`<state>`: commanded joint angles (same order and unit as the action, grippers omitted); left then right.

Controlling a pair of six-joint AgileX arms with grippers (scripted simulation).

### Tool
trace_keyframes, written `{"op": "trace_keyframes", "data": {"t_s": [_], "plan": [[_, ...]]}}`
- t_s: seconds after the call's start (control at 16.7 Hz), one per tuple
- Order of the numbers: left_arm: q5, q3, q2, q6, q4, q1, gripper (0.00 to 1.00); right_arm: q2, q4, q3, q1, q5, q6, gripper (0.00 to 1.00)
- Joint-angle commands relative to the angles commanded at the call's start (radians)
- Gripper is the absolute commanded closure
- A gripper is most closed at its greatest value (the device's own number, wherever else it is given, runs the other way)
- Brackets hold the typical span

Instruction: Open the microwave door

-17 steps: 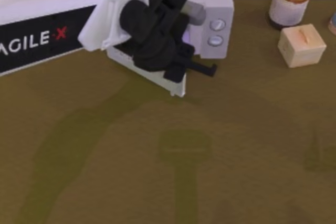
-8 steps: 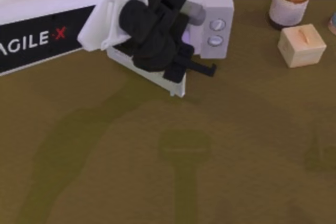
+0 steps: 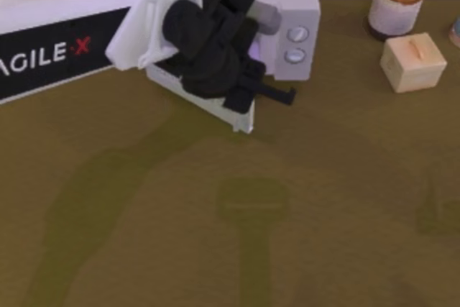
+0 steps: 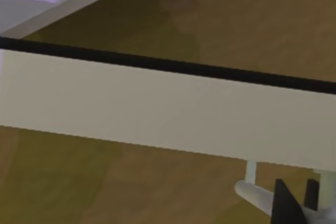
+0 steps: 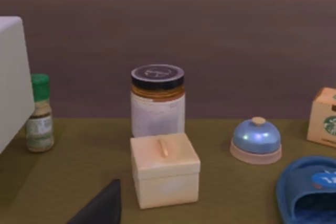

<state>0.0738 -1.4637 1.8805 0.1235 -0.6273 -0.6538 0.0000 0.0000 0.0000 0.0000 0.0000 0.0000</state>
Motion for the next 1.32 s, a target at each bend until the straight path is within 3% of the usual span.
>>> {"op": "trace_keyframes", "data": {"t_s": [0.3, 0.72, 1.32], "plan": [[-0.008, 0.004, 0.0, 0.001, 0.001, -0.006, 1.0, 0.0, 0.0, 0.0, 0.0, 0.0, 0.0, 0.0], [-0.066, 0.085, -0.065, -0.113, 0.024, 0.033, 1.0, 0.0, 0.0, 0.0, 0.0, 0.0, 0.0, 0.0], [-0.066, 0.085, -0.066, -0.113, 0.024, 0.033, 1.0, 0.0, 0.0, 0.0, 0.0, 0.0, 0.0, 0.0]]}}
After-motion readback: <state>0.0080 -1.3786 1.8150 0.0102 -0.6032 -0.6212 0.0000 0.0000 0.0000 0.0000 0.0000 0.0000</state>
